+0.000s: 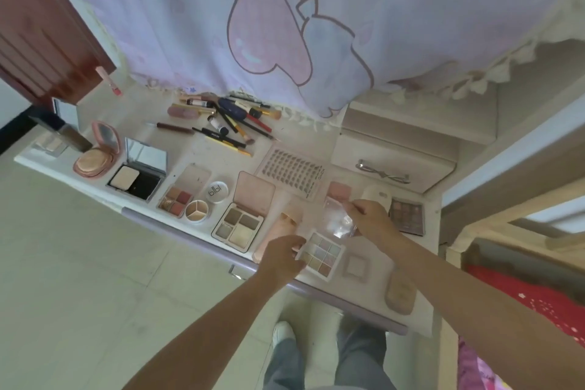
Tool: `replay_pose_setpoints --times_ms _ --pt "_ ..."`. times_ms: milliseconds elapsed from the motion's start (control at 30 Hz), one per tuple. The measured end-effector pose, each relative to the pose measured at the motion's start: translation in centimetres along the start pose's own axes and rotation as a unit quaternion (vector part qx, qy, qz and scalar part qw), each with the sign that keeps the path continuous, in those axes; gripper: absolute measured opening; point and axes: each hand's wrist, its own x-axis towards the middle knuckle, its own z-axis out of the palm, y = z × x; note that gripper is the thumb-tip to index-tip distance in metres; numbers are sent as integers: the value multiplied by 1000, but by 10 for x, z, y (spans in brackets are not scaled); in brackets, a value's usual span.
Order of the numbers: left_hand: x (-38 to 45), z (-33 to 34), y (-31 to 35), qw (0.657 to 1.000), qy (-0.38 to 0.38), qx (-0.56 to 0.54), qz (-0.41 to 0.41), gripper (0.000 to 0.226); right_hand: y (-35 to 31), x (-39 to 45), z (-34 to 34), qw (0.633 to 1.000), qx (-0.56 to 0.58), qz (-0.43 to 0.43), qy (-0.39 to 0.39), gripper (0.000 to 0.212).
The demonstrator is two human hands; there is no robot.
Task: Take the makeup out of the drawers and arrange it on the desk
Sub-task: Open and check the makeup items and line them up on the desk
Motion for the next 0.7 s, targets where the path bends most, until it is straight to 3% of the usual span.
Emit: replay_pose_setpoints --times_ms 367,700 --pt "-13 23 -1 955 25 296 -6 29 22 27 29 999 4 31 -20 23" --pt "-11 25 -7 944 31 329 19 33 24 12 26 998 -62 -15 -12 38"
